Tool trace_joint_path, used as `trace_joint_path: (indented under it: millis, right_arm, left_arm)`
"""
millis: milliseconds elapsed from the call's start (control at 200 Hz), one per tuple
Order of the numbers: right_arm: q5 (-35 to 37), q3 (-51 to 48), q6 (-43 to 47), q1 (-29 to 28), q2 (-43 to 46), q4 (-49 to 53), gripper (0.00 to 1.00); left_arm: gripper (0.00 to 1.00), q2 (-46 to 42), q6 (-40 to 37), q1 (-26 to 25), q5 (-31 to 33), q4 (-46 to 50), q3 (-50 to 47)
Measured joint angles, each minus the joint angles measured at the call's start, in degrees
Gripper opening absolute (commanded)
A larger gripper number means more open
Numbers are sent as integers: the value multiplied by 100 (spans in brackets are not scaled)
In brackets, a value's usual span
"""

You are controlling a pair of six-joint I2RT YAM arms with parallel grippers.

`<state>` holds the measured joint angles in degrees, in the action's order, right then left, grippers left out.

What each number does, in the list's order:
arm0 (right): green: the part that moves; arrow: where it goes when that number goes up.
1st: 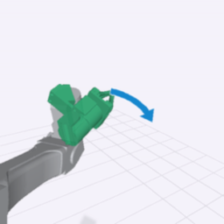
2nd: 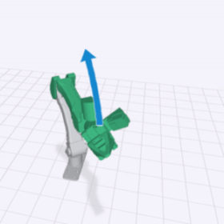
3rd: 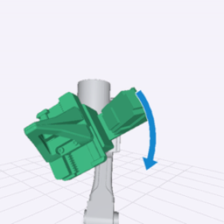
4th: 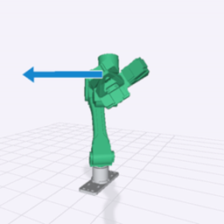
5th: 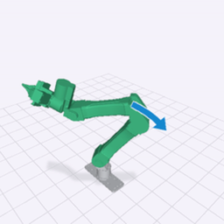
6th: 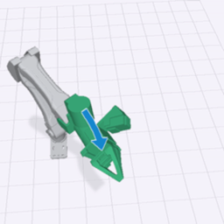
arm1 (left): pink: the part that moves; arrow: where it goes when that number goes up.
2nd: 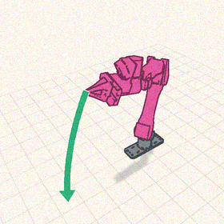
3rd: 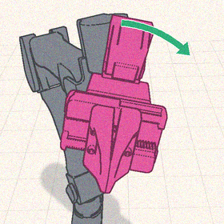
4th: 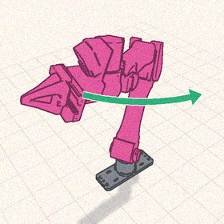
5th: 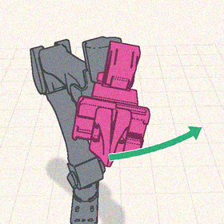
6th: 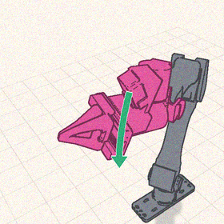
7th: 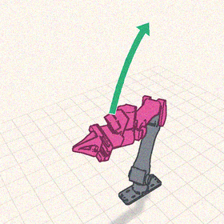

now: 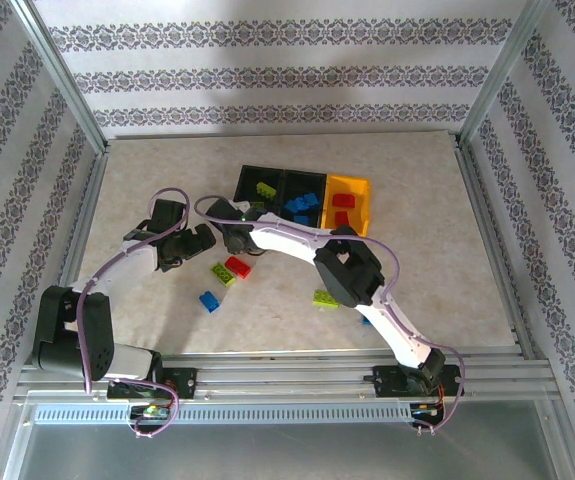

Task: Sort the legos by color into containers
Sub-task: Pick up the lego from the center of the table.

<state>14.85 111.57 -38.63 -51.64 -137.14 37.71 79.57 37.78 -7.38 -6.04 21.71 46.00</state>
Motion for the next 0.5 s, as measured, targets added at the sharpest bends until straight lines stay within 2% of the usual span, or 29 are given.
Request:
trace_joint_path:
  millis: [255,500]
  right_arm:
    - [-72,-1388,33,0,933,-59,27]
    - [129,-2500,114,13,2218,-87,25]
  left_arm:
    - [100,0,2,0,0,-13,0]
    - [100,0,4,0,2,-17,0]
